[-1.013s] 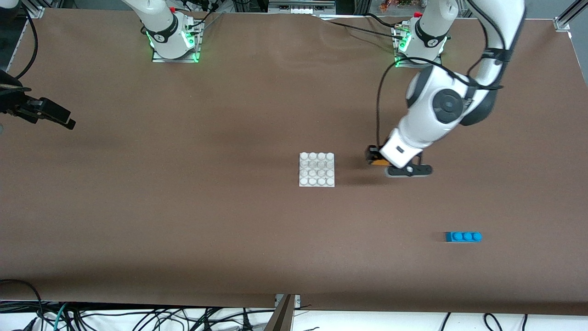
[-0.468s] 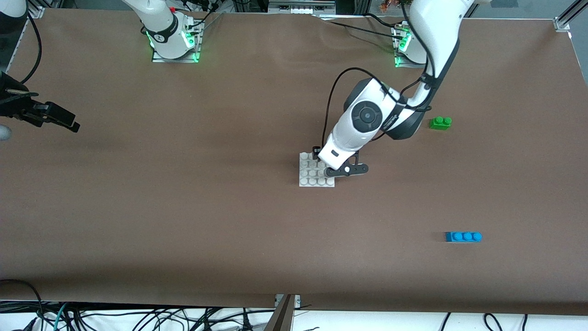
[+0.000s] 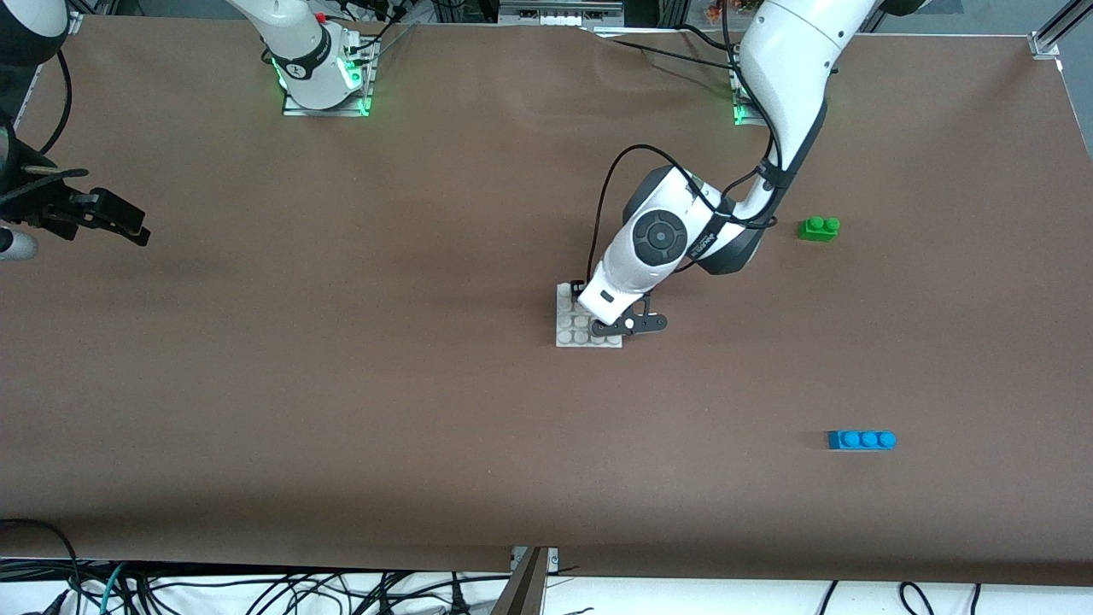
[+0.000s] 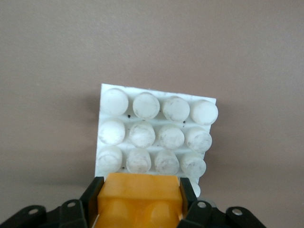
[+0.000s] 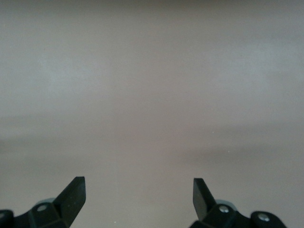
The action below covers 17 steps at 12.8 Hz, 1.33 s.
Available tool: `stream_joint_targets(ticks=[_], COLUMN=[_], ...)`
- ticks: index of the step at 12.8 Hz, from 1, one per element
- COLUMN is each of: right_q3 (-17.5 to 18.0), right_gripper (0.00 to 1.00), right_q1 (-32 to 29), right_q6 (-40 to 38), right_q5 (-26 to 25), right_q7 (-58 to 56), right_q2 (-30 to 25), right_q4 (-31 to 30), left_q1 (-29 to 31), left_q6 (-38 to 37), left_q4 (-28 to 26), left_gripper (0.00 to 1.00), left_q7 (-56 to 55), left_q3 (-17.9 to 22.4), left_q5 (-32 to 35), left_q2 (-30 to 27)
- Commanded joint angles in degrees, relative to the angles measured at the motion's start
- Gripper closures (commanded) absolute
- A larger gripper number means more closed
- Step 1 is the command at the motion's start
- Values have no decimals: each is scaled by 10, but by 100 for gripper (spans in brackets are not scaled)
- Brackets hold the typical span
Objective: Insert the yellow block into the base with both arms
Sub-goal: 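Carry the yellow block with the left gripper over the base plate, then press the yellow block down onto the base plate studs with the left gripper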
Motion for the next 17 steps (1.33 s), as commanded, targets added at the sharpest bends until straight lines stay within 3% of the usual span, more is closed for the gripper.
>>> stream_joint_targets(ticks=[1,17], right_q3=[6,6], right_gripper=[0,0], right_q1=[-3,-1], right_q6=[-1,-5], right_q5=[-10,-6], right_q7=[-13,18], right_q2=[-6,-5], right_q4=[-8,-9], left_q1=[-26,-41], left_q6=[19,35], left_q4=[20,30], left_gripper=[100,100], left_q7=[-4,-6], left_q3=[19,27], left_q5=[-6,18], left_q2=[22,48])
